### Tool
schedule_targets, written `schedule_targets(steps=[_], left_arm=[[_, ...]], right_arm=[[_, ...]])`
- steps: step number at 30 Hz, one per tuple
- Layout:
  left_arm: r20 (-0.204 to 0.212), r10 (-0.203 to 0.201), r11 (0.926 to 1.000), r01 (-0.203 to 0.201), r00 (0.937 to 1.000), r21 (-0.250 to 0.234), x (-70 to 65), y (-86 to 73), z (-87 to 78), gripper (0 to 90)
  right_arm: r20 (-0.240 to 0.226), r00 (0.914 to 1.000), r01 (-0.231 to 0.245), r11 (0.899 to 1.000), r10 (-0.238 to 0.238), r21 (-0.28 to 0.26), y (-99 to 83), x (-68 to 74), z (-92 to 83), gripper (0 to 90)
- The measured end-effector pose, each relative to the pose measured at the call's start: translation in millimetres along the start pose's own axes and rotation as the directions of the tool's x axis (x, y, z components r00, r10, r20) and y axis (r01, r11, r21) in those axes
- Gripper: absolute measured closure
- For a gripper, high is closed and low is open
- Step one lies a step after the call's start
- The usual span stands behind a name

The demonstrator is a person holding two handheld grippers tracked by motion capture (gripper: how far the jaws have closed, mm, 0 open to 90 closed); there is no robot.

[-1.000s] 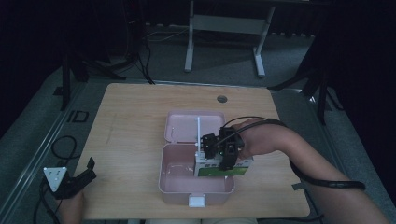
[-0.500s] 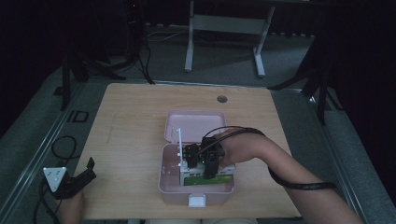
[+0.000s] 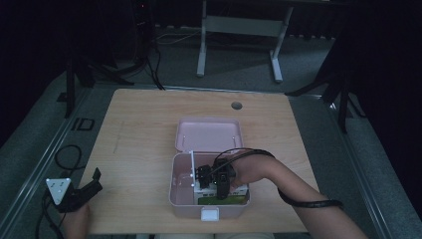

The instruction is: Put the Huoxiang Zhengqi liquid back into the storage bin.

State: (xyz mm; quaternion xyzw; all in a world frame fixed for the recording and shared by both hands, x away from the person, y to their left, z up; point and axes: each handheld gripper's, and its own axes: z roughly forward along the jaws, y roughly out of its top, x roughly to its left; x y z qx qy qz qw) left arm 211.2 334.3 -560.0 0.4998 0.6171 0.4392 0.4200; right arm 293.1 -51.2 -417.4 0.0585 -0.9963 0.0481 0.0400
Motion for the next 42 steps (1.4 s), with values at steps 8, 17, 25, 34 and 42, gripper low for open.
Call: schedule_targets(steps=[8, 17, 25, 34, 42], left_arm=[[0.000, 0.003, 1.0000, -0.003, 1.0000, 0.000, -0.5, -0.1, 0.2, 2.1], [0.000, 0.006, 1.0000, -0.006, 1.0000, 0.000, -0.9, -0.1, 0.3, 2.1], [0.000, 0.007, 1.0000, -0.007, 1.0000, -0.001, -0.9, -0.1, 0.3, 2.1], [0.000, 0.009, 1.0000, -0.009, 1.0000, 0.000, -1.0, -0.1, 0.4, 2.1], [-0.001, 0.010, 1.0000, -0.010, 1.0000, 0.001, -1.3, -0.2, 0.4, 2.1]], right_arm=[[-0.023, 0.9997, -0.010, 1.000, 0.011, 0.018, 0.0, -5.0, 26.8, 62.7], [-0.041, 0.9991, -0.015, 1.000, 0.015, 0.012, -0.1, -7.0, 42.5, 62.5], [-0.057, 0.9982, -0.018, 1.000, 0.019, 0.009, 0.9, -8.4, 53.1, 62.2], [-0.061, 0.9979, -0.020, 1.000, 0.020, 0.003, -1.4, -9.6, 45.1, 57.9], [-0.043, 0.9985, -0.035, 0.999, 0.033, -0.035, -17.3, -8.6, 5.1, 52.9]])
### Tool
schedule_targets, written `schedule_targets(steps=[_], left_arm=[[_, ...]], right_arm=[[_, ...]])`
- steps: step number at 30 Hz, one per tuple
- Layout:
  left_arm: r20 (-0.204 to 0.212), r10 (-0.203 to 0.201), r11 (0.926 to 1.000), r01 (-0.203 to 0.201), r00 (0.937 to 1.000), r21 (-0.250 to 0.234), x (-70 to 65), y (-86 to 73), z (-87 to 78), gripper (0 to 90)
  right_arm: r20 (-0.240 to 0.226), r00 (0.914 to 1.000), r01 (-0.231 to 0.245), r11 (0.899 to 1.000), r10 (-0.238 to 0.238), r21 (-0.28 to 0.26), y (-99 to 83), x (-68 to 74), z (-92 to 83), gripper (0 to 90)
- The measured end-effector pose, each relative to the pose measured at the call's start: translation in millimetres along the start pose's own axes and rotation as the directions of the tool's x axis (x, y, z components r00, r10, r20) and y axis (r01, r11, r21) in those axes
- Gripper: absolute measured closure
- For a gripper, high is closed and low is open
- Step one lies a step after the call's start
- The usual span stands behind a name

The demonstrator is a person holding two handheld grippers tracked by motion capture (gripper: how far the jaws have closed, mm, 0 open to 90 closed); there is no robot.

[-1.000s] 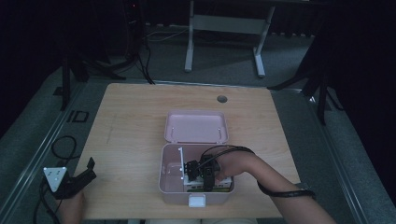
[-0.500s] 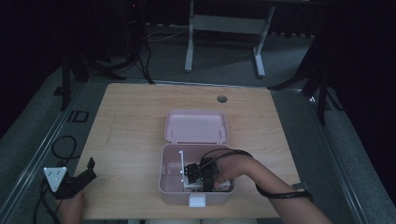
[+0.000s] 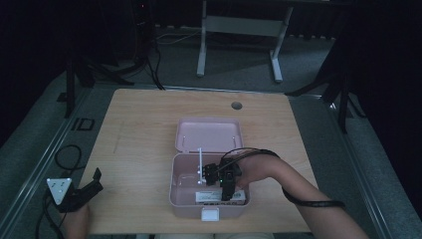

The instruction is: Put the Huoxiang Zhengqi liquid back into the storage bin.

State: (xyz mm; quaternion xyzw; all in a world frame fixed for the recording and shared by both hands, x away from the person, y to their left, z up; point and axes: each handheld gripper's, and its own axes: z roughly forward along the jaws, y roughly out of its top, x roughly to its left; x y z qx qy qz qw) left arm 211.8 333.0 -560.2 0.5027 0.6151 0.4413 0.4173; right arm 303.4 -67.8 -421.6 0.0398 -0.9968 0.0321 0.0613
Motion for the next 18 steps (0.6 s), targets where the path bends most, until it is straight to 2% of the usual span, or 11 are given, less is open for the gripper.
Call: schedule_targets(steps=[5, 9, 10, 11, 18], left_arm=[[0.000, -0.002, 1.0000, 0.002, 1.0000, 0.000, 0.1, 0.0, 0.0, 2.1], [0.000, -0.001, 1.0000, 0.001, 1.0000, 0.002, -0.1, 0.0, -0.1, 2.1], [-0.002, -0.001, 1.0000, 0.001, 1.0000, 0.002, 0.0, 0.0, -0.1, 2.1], [-0.001, -0.001, 1.0000, 0.001, 1.0000, 0.002, -0.1, 0.0, -0.1, 2.1], [-0.003, 0.002, 1.0000, -0.002, 1.0000, 0.005, -0.6, -0.1, -0.2, 2.1]], right_arm=[[0.043, 0.9988, -0.022, 0.998, 0.025, -0.056, -13.8, 0.2, -28.1, 52.2], [0.064, 0.9977, -0.014, 0.994, 0.021, -0.106, -30.9, 4.3, -47.8, 51.3], [0.064, 0.9977, -0.014, 0.994, 0.021, -0.106, -30.9, 4.3, -47.8, 51.3], [0.080, 0.9963, -0.020, 0.992, 0.031, -0.127, -40.1, 4.2, -54.3, 51.0], [0.093, 0.9936, -0.047, 0.984, 0.064, -0.170, -60.1, 2.0, -65.1, 51.1]])
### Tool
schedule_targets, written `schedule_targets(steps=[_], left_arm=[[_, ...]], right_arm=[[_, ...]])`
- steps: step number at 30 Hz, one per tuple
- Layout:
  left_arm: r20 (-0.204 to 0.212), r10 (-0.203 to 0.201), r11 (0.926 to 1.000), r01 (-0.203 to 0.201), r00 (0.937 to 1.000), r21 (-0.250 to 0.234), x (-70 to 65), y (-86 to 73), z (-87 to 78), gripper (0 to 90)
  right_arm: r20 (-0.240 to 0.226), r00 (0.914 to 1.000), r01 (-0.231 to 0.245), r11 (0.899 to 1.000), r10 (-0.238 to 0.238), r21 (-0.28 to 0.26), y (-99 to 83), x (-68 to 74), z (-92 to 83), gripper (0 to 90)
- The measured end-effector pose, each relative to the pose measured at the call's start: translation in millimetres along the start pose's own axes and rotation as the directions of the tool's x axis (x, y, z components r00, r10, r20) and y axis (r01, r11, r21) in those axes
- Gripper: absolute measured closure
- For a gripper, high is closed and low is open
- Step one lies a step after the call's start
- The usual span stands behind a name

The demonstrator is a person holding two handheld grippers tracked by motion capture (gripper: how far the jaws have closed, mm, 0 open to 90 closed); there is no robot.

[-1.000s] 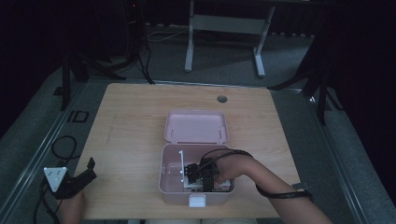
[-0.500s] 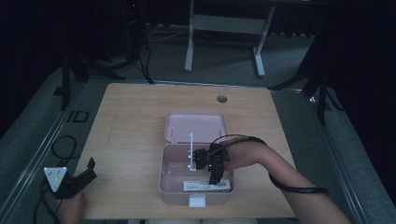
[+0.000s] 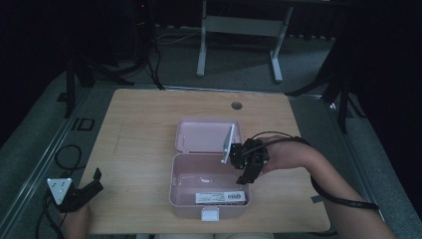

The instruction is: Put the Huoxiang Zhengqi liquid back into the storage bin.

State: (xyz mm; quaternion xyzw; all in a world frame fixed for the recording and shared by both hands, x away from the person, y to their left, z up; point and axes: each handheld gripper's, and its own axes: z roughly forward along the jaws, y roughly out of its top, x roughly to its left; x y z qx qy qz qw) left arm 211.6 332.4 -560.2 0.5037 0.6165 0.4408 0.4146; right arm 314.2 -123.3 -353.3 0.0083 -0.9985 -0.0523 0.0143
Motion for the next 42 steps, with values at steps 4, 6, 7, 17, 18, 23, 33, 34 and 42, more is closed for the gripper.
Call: schedule_targets(steps=[4, 6, 7, 17, 18, 23, 33, 34, 42], left_arm=[[0.001, -0.002, 1.0000, 0.002, 1.0000, -0.003, 0.4, 0.0, -0.1, 2.1], [0.000, -0.002, 1.0000, 0.002, 1.0000, -0.002, 0.3, -0.1, 0.0, 2.1], [0.001, -0.001, 1.0000, 0.001, 1.0000, -0.001, 0.1, -0.1, 0.0, 2.1], [0.002, 0.002, 1.0000, -0.002, 1.0000, 0.002, 0.0, -0.1, 0.1, 2.1], [0.002, 0.002, 1.0000, -0.002, 1.0000, 0.002, -0.1, -0.2, 0.2, 2.1], [0.003, 0.004, 1.0000, -0.004, 1.0000, 0.001, -0.4, -0.3, 0.3, 2.1], [0.007, 0.005, 1.0000, -0.005, 1.0000, 0.000, -0.1, -0.3, 0.1, 2.1], [0.008, 0.004, 1.0000, -0.004, 1.0000, 0.000, -0.1, -0.3, 0.1, 2.1], [0.009, 0.002, 1.0000, -0.002, 1.0000, 0.000, 0.1, -0.3, 0.0, 2.1]], right_arm=[[0.021, 0.9991, -0.037, 0.999, 0.038, -0.035, -21.4, -7.6, -9.1, 50.3], [0.029, 0.9973, -0.066, 0.996, 0.068, -0.058, -35.5, -12.8, -10.2, 49.6], [0.034, 0.9963, -0.077, 0.995, 0.079, -0.062, -40.8, -14.4, -9.5, 48.6], [0.067, 0.9705, -0.220, 0.964, 0.231, -0.149, -91.9, -37.1, 23.7, 34.2], [0.065, 0.9671, -0.233, 0.959, 0.246, -0.158, -95.4, -39.3, 26.8, 32.8], [0.092, 0.9523, -0.265, 0.938, 0.291, -0.223, -108.2, -45.9, 38.7, 27.6], [0.197, 0.8356, -0.391, 0.807, 0.513, -0.443, -151.6, -73.9, 95.5, 11.1], [0.204, 0.8171, -0.405, 0.789, 0.539, -0.463, -154.8, -75.1, 99.7, 10.5], [0.289, 0.6514, -0.432, 0.656, 0.701, -0.619, -174.1, -77.7, 133.9, 10.5]])
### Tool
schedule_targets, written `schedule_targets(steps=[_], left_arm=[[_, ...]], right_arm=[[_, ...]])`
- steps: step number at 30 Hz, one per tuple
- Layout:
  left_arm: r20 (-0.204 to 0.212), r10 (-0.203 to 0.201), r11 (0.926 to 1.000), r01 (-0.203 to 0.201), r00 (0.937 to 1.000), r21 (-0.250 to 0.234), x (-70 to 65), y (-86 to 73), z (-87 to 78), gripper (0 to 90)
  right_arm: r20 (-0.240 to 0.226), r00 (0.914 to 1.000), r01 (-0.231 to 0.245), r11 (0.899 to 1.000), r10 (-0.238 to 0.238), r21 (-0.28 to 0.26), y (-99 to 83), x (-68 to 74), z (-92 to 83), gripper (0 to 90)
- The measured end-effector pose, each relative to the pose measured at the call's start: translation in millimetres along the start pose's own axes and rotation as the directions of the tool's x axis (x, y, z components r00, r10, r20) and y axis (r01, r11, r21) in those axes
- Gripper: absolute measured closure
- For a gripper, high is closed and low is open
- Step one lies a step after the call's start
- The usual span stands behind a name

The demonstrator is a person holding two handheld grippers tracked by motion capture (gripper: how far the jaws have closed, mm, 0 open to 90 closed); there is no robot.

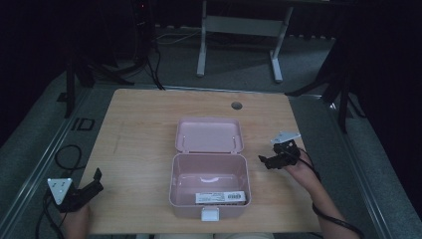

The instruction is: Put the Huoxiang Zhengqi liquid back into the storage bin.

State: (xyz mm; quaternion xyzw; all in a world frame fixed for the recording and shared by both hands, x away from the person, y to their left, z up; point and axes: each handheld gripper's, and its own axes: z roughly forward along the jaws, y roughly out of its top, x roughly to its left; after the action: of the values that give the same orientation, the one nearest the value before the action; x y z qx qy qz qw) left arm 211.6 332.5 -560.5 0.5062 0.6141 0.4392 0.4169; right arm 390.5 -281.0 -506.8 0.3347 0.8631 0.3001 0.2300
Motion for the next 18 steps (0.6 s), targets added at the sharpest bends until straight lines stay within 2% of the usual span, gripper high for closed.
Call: schedule_targets(steps=[4, 6, 12, 14, 18], left_arm=[[0.003, 0.002, 1.0000, -0.002, 1.0000, 0.000, 0.0, 0.0, 0.0, 2.1], [0.002, 0.003, 1.0000, -0.003, 1.0000, 0.001, -0.1, 0.0, -0.1, 2.1], [0.005, 0.003, 1.0000, -0.003, 1.0000, 0.000, -0.3, -0.1, 0.0, 2.1], [0.006, 0.004, 1.0000, -0.004, 1.0000, 0.000, -0.2, 0.0, 0.0, 2.1], [0.004, 0.004, 1.0000, -0.004, 1.0000, -0.001, -0.4, -0.1, -0.2, 2.1]], right_arm=[[0.072, 0.9954, -0.058, 0.996, 0.063, -0.073, -11.8, -1.0, 3.9, 10.5], [0.093, 0.9897, -0.098, 0.989, 0.109, -0.114, -16.6, -2.2, 4.1, 10.5], [0.119, 0.9752, -0.167, 0.973, 0.187, -0.161, -30.7, -7.1, 4.4, 10.5], [0.138, 0.9667, -0.190, 0.965, 0.216, -0.179, -36.0, -8.6, 3.5, 10.5], [0.137, 0.9507, -0.249, 0.948, 0.278, -0.196, -45.3, -15.0, 0.5, 10.5]])
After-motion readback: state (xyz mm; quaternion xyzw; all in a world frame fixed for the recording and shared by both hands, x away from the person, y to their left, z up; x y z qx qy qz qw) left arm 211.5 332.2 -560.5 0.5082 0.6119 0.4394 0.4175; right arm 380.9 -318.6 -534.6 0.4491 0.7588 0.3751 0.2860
